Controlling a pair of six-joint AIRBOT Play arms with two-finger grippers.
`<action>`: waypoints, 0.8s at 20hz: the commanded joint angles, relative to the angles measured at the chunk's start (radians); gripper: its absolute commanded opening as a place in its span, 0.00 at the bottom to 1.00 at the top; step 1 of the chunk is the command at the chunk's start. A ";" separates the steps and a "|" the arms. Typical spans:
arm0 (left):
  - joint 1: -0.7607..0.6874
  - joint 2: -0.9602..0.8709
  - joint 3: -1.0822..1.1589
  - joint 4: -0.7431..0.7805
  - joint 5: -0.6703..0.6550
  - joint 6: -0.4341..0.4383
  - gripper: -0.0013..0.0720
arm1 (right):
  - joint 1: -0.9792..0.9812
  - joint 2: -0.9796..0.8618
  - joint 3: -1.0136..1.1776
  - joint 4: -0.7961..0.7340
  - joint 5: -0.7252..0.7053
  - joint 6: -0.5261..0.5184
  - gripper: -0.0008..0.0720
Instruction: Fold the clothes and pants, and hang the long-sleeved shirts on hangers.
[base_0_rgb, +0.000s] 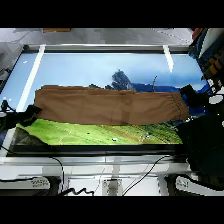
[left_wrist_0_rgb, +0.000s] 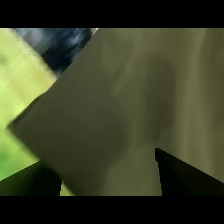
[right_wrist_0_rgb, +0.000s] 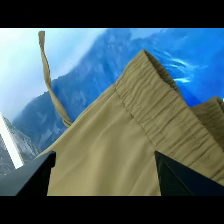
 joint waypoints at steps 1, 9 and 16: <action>-0.090 -0.048 -0.008 -0.132 0.267 0.011 0.89 | 0.005 0.001 0.000 -0.002 0.014 0.000 0.96; -0.270 -0.202 0.205 -0.148 0.472 0.100 0.59 | 0.168 0.001 0.000 -0.001 0.003 -0.144 0.96; -0.277 -0.087 0.281 -0.064 0.415 0.105 0.05 | 0.407 0.000 0.049 0.035 -0.272 -0.139 0.06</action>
